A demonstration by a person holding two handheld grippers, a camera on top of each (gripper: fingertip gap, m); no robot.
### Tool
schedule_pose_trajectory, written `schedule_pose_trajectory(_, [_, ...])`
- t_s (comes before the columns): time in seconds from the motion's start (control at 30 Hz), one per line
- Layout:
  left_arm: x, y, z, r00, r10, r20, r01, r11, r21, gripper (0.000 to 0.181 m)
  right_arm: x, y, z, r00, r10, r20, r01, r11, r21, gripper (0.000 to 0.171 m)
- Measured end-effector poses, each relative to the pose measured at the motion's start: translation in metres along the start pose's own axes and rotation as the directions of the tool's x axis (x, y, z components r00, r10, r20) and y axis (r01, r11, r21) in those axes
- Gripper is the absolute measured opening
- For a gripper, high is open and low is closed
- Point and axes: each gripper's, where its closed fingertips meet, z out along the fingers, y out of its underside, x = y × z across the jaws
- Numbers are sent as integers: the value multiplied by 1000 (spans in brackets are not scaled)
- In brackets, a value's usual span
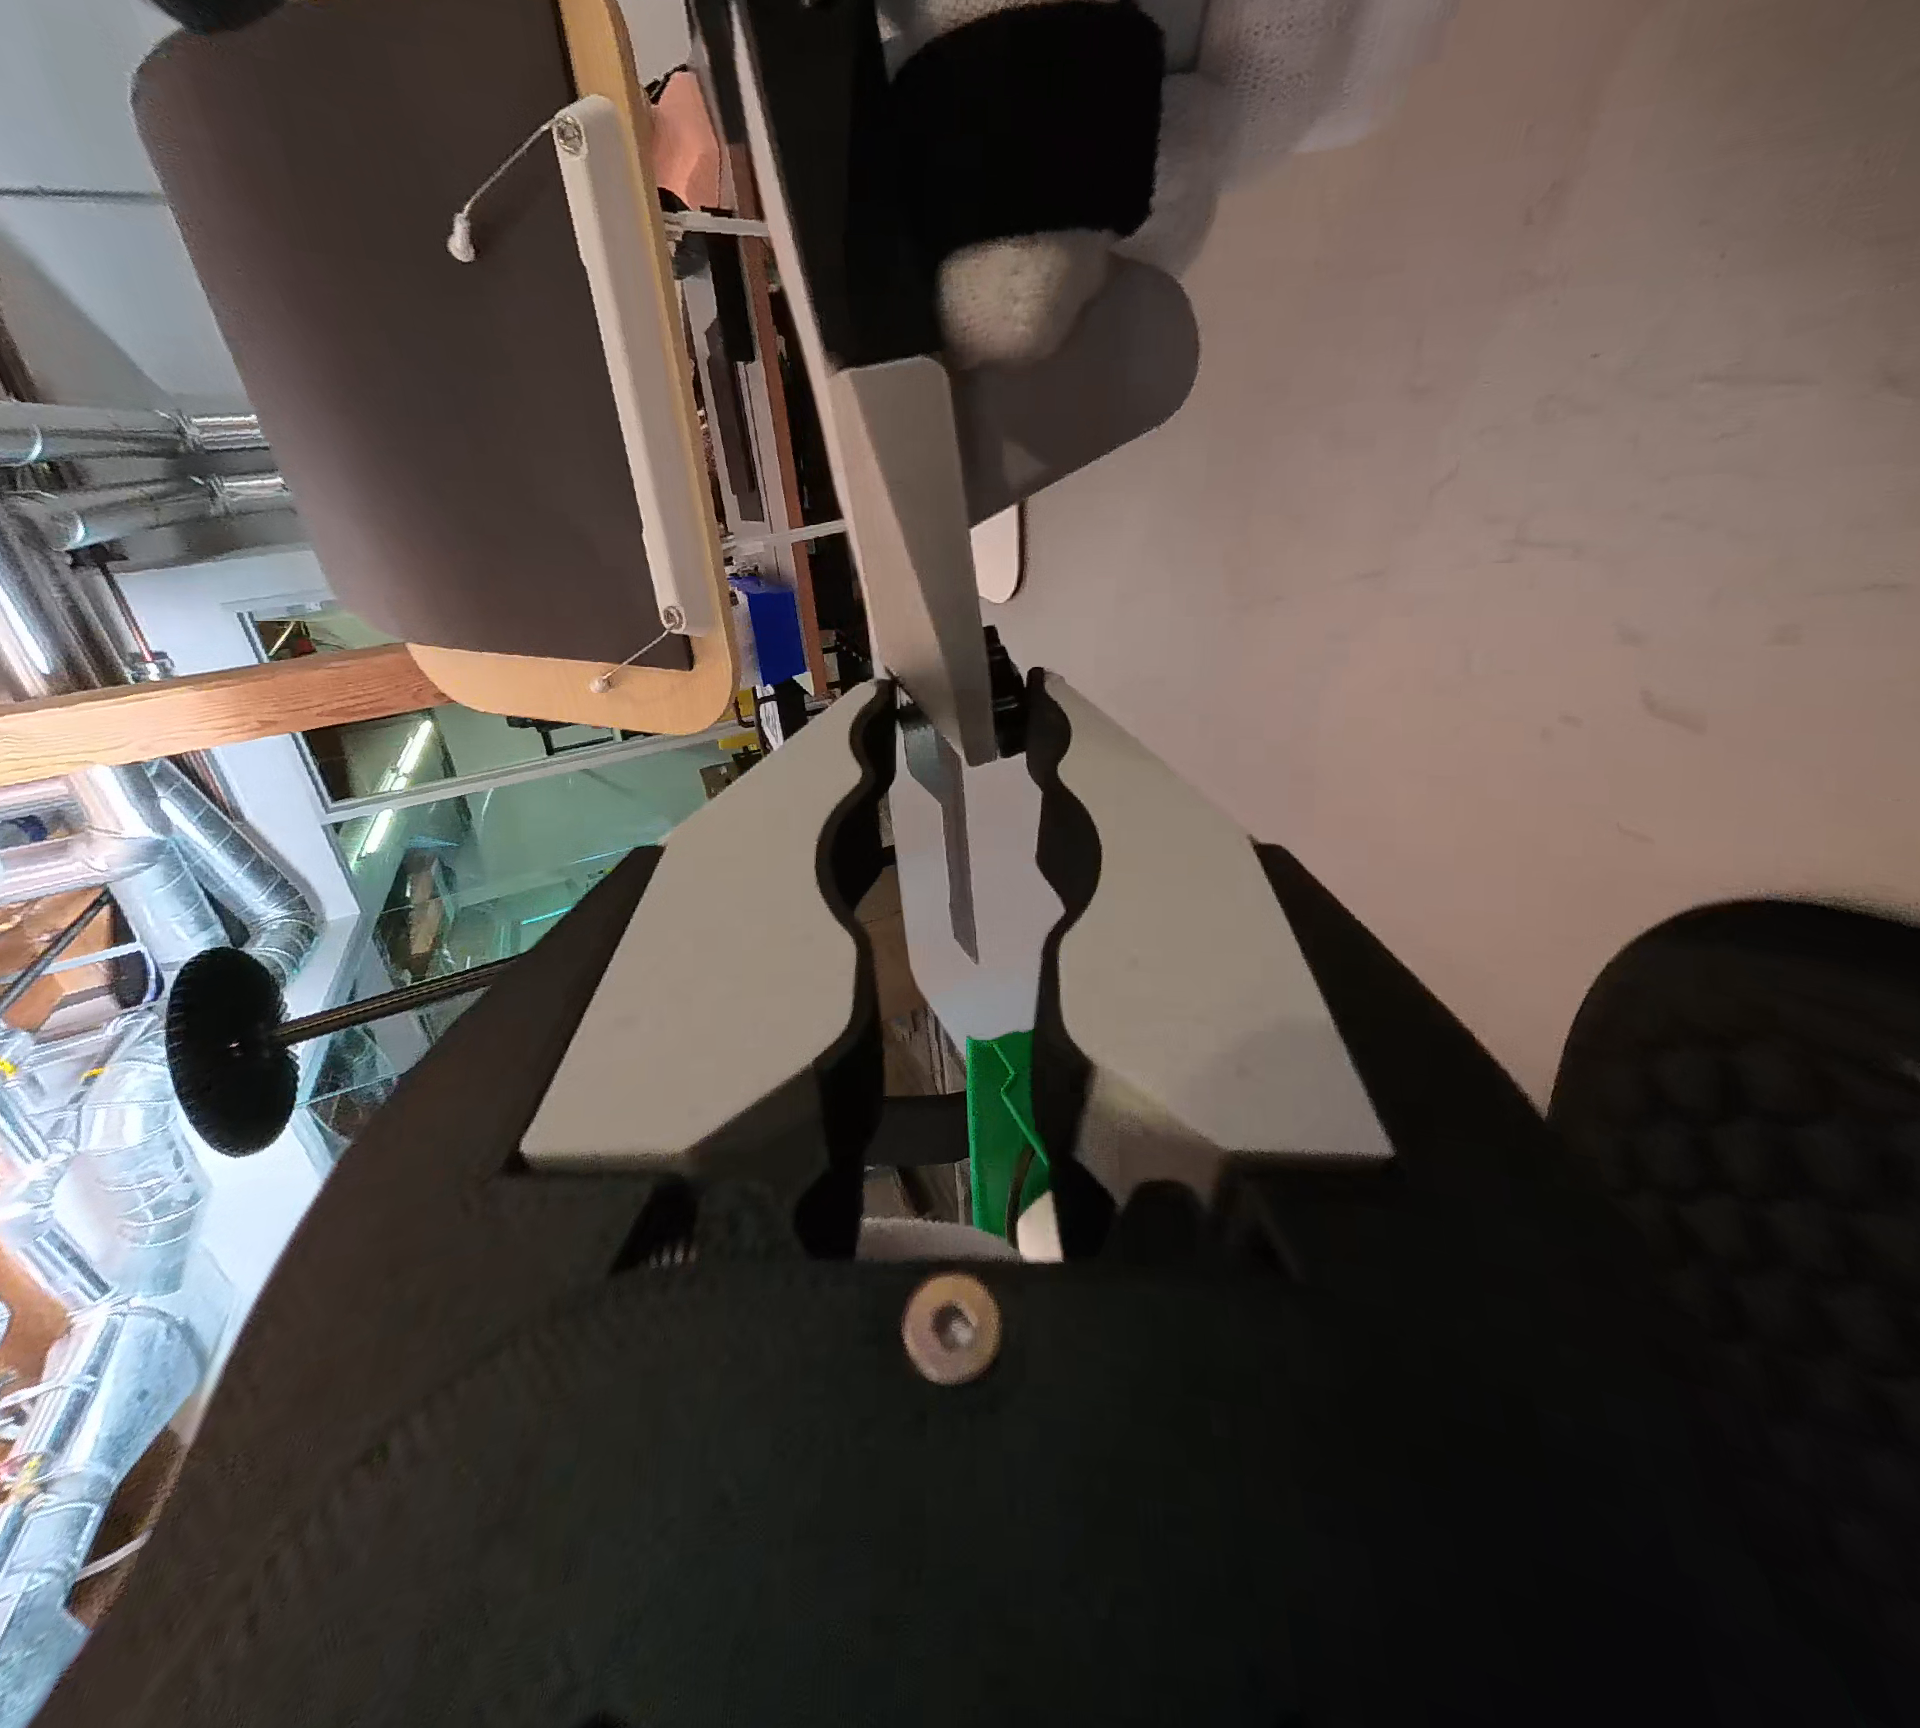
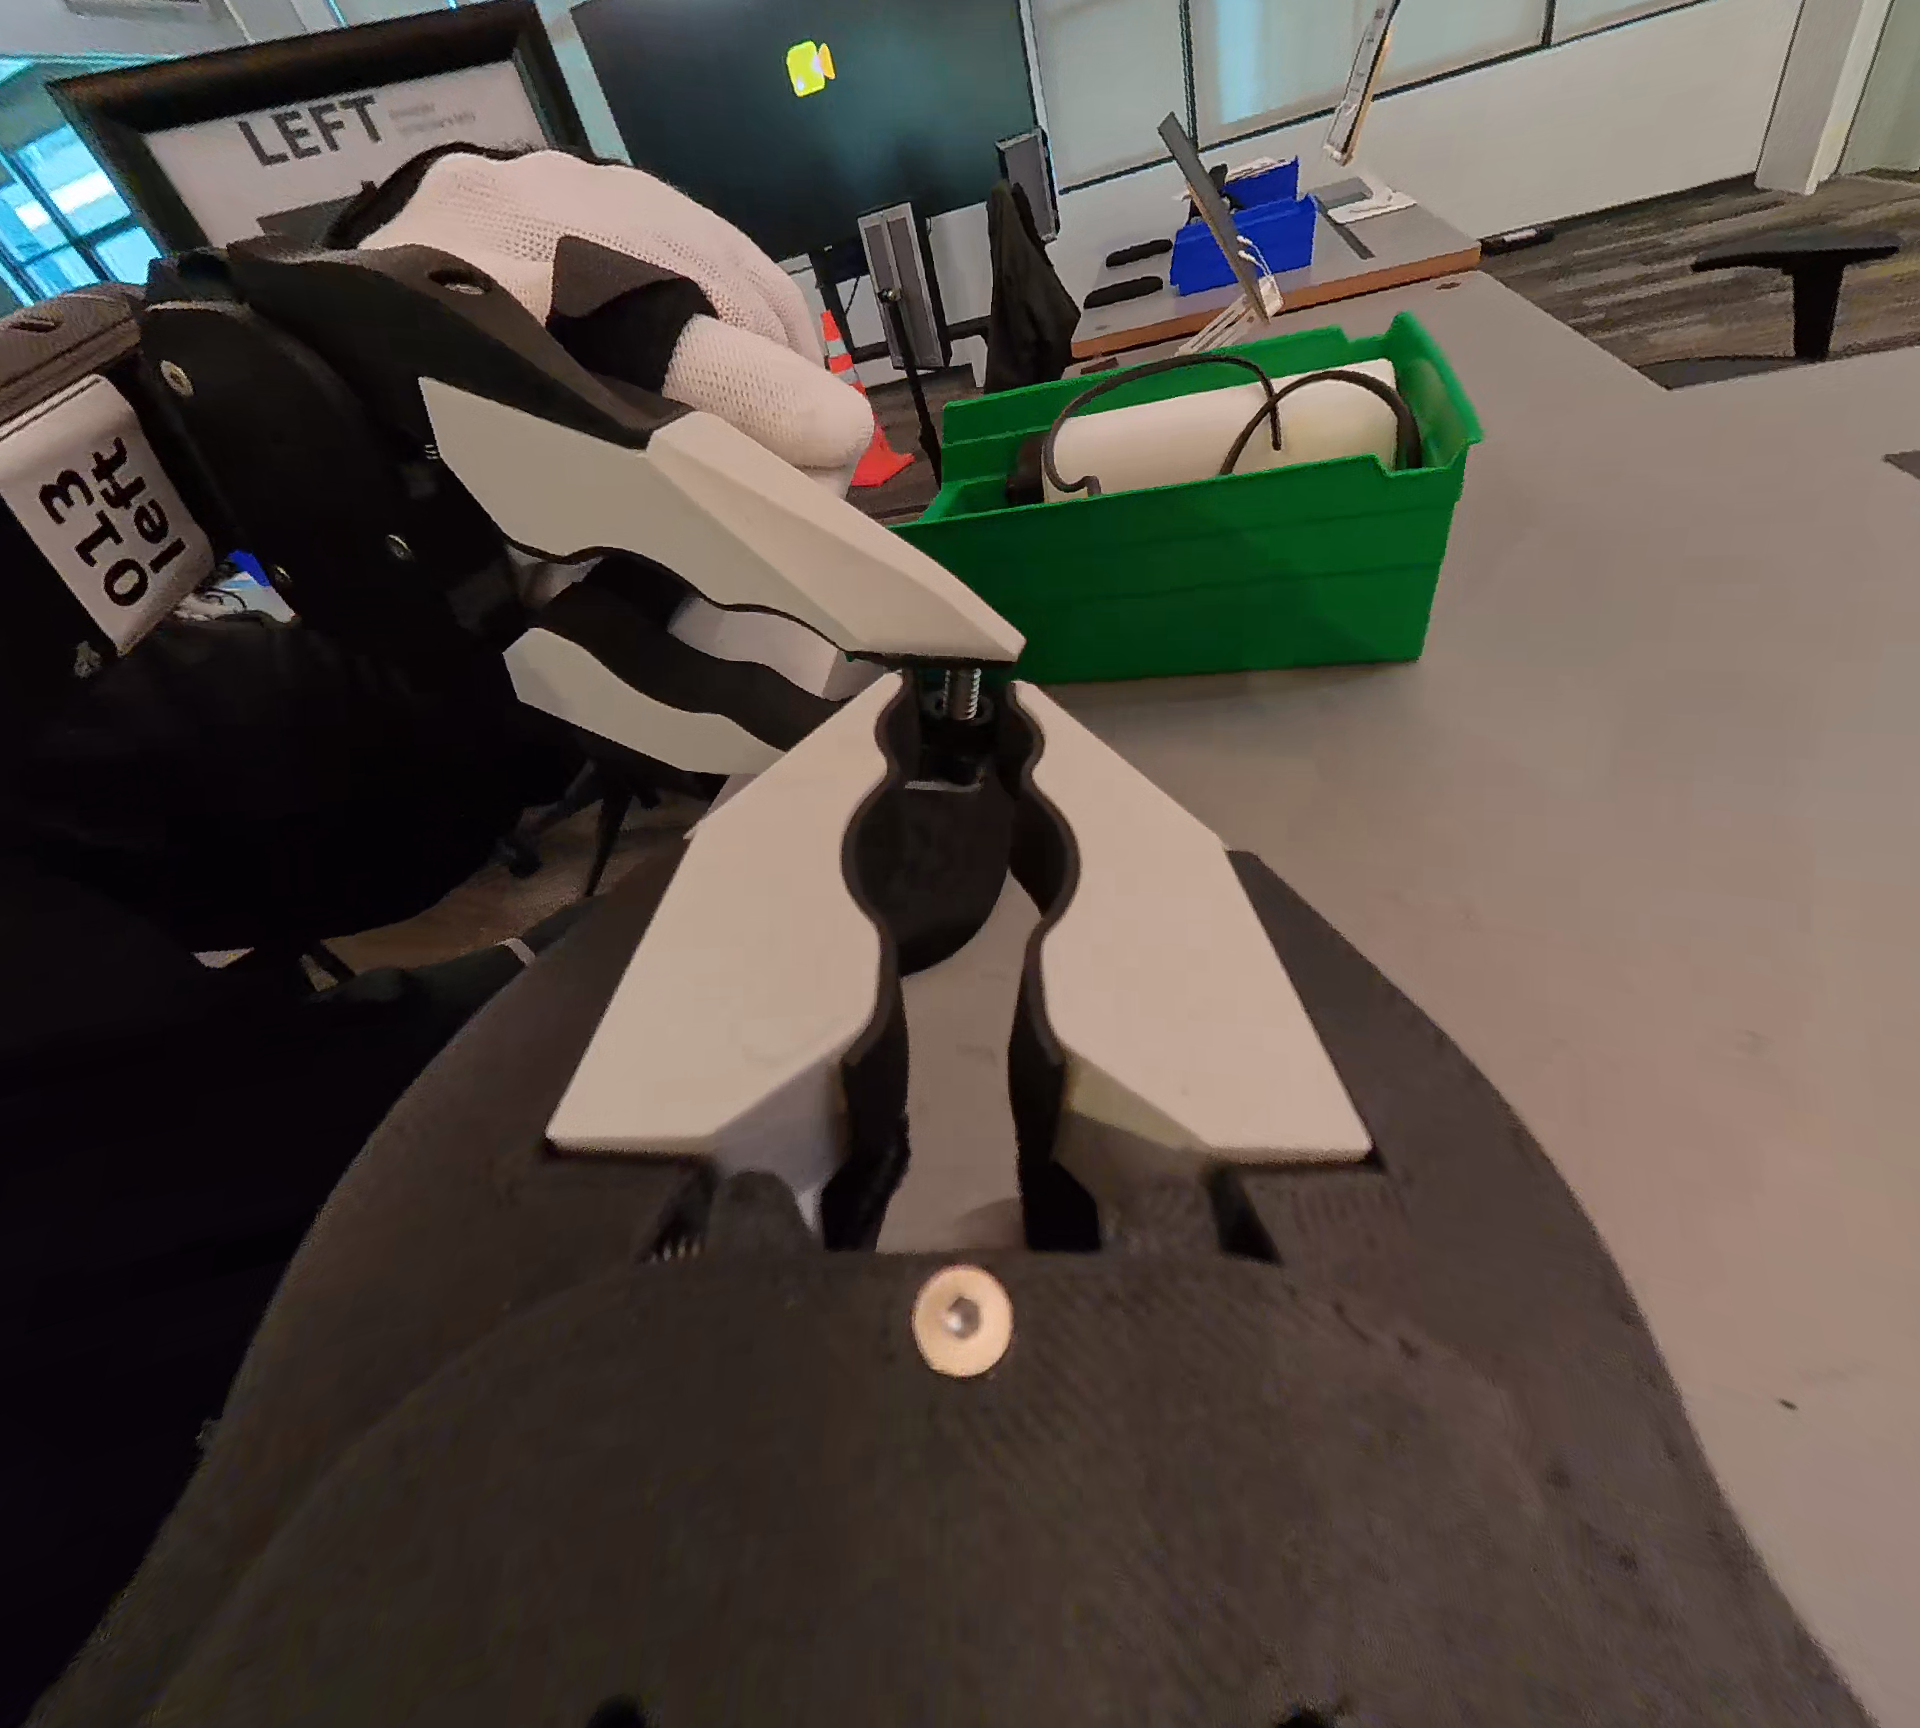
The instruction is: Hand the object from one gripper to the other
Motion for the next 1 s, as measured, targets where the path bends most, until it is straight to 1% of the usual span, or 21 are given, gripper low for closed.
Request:
schedule_pose_trajectory(0.2, [5, 3, 14, 1000, -12, -25, 12, 1000, 11, 23, 13, 6, -2, 999, 43, -21, -43, 999, 8, 11])
schedule_pose_trajectory(0.43, [3, 2, 18, 1000, -23, -13, 24, 999, 22, 23, 16, 5, -4, 999, 43, -19, -42, 999, 25, 11])
schedule_pose_trajectory(0.53, [-2, 4, 17, 999, -51, 20, 51, 998, 25, 26, 15, 1, -6, 999, 26, -18, -26, 999, 37, 12])
schedule_pose_trajectory(0.6, [-5, 6, 14, 993, -113, 33, 111, 993, 43, 36, 16, -3, -8, 1000, 16, -22, -15, 999, 51, 12])
schedule_pose_trajectory(0.67, [-5, 5, 6, 971, -238, -6, 237, 966, 106, 40, 15, -7, -11, 999, -10, -31, 12, 998, 63, 12])
schedule_pose_trajectory(0.7, [-6, 5, 0, 948, -317, -28, 317, 937, 147, 42, 14, -11, -12, 999, -37, -39, 39, 997, 68, 11])
schedule_pose_trajectory(0.73, [-8, 5, -7, 909, -412, -61, 415, 889, 193, 42, 13, -14, -14, 995, -85, -53, 89, 993, 71, 11])
schedule_pose_trajectory(0.77, [-9, 3, -15, 848, -516, -123, 529, 811, 248, 42, 9, -17, -14, 984, -162, -71, 167, 984, 63, 11])
schedule_pose_trajectory(0.8, [-9, 0, -24, 766, -606, -214, 642, 706, 299, 41, 3, -19, -14, 961, -261, -88, 265, 963, 45, 11])
schedule_pose_trajectory(0.83, [-8, -2, -33, 674, -665, -322, 738, 590, 327, 43, -4, -19, -13, 925, -368, -96, 371, 928, 24, 11])
schedule_pose_trajectory(0.87, [-6, -4, -41, 576, -693, -433, 817, 473, 330, 45, -14, -19, -12, 879, -467, -95, 470, 883, 3, 11])
schedule_pose_trajectory(0.93, [-4, -8, -57, 395, -666, -632, 918, 262, 297, 49, -33, -16, -7, 784, -616, -77, 617, 787, -24, 11])
schedule_pose_trajectory(0.97, [-3, -10, -64, 319, -626, -712, 947, 180, 266, 49, -40, -15, -5, 732, -676, -78, 676, 736, -36, 12])
schedule_pose_trajectory(1.0, [-1, -10, -67, 250, -588, -769, 968, 123, 220, 50, -46, -12, -3, 672, -737, -78, 735, 676, -55, 12])
